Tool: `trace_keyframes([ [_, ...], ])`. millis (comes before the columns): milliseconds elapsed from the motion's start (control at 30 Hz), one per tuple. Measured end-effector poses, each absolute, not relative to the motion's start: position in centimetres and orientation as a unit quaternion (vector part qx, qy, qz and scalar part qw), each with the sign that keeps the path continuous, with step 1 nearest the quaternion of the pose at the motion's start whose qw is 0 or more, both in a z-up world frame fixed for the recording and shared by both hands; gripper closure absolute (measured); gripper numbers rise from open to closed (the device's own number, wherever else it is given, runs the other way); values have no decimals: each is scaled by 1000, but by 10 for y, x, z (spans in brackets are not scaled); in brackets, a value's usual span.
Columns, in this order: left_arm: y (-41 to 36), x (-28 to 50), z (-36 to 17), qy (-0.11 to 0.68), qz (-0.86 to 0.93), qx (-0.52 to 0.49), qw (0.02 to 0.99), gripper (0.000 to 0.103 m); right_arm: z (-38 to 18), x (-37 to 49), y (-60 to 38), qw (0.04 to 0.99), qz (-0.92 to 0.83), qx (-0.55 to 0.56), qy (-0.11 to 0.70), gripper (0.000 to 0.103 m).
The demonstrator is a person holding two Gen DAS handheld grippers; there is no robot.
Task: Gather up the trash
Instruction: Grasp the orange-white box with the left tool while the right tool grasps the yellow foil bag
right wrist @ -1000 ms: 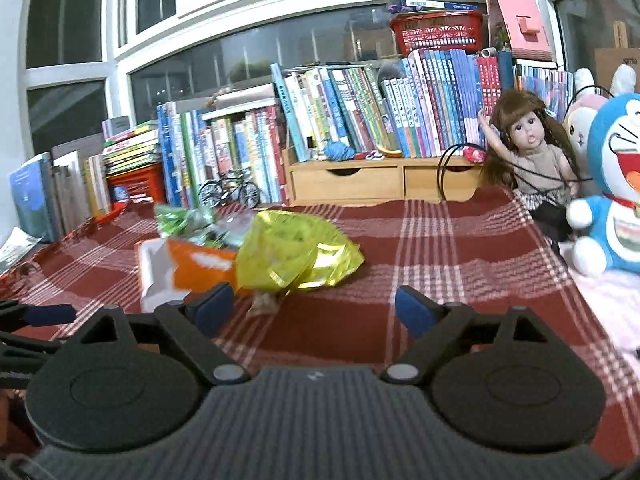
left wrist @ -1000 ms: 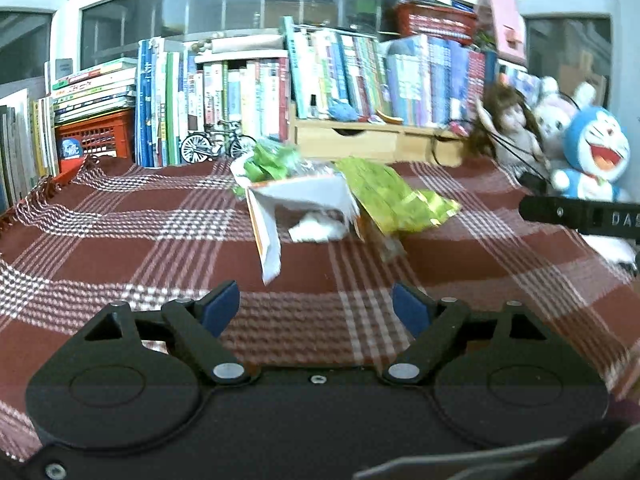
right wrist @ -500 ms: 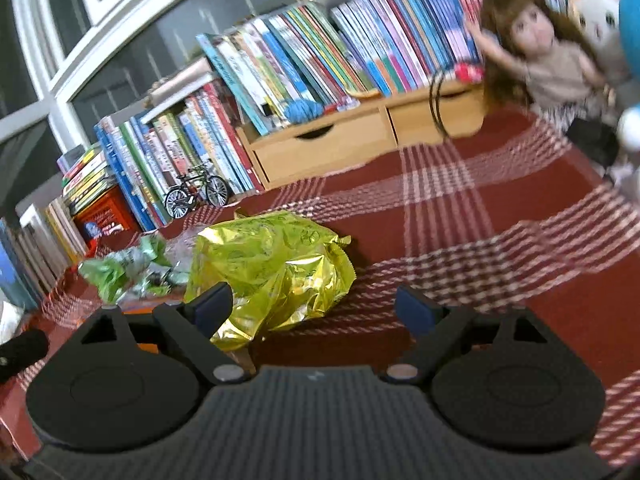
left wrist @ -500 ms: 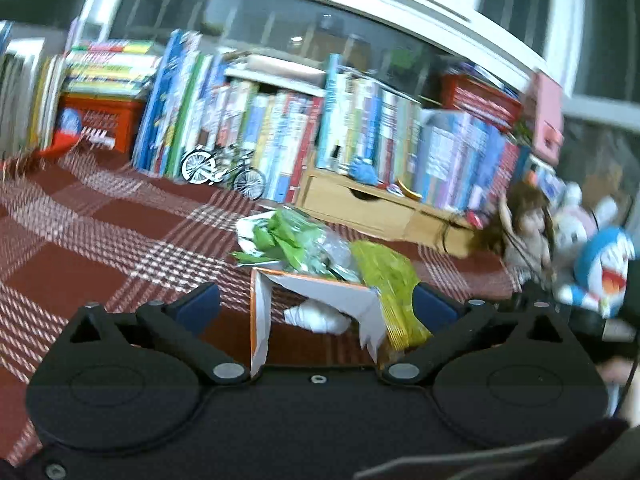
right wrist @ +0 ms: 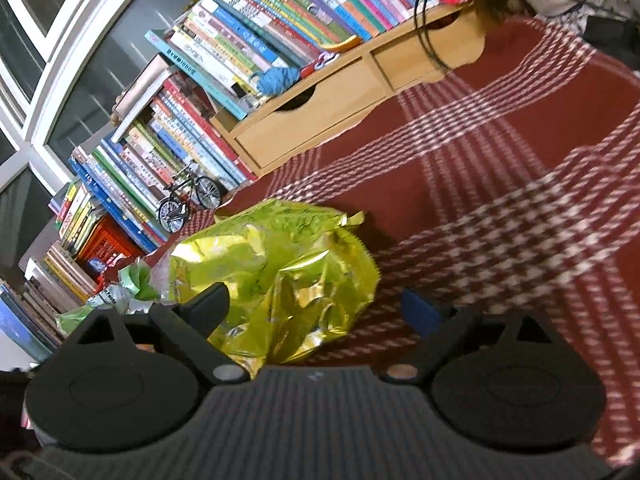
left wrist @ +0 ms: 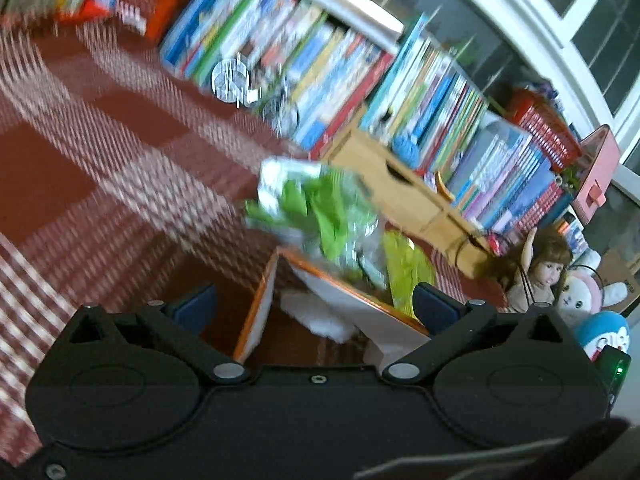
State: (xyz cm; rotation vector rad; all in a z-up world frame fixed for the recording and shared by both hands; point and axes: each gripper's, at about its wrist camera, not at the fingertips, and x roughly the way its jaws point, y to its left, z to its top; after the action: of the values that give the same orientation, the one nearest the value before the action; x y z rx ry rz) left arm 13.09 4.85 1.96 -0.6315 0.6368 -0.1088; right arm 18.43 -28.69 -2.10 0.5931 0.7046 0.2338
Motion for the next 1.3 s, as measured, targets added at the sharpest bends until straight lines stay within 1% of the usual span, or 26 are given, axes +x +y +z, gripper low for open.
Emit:
trace_keyframes([
  [33,48,134,14,315,-61,-319,891,2,-21,185,-284,889,116,284,341,17],
  [67,48,135,9,319,-68,-332,885,7,-21,185,-283,888,119,282,343,20],
  [100,48,136,5,324,-75,-342,879,15,-21,185,-281,887,122,280,346,28],
  [133,46,136,3,329,-73,-341,878,17,-20,184,-280,886,125,278,349,37],
  [167,44,134,3,328,-66,-329,883,25,-20,183,-279,885,128,276,353,42],
  [200,42,132,5,324,-63,-315,890,42,-20,182,-278,884,128,275,356,46],
  [267,42,123,6,305,-78,-309,898,57,-18,178,-277,885,134,272,353,49],
  [300,42,119,10,298,-86,-308,900,60,-16,175,-277,887,135,269,350,51],
  [467,32,97,22,278,-92,-253,922,63,-2,160,-279,899,131,260,327,57],
  [533,28,88,30,264,-93,-230,932,69,6,154,-281,905,128,253,316,58],
  [633,21,72,42,242,-97,-196,945,73,16,142,-285,913,126,245,302,59],
  [667,18,66,45,237,-98,-184,949,76,19,137,-286,916,123,242,296,59],
  [967,17,23,67,205,-101,-149,962,79,41,94,-299,929,136,224,263,59],
  [1300,26,-26,84,189,-110,-130,967,79,53,39,-304,929,163,205,261,59],
])
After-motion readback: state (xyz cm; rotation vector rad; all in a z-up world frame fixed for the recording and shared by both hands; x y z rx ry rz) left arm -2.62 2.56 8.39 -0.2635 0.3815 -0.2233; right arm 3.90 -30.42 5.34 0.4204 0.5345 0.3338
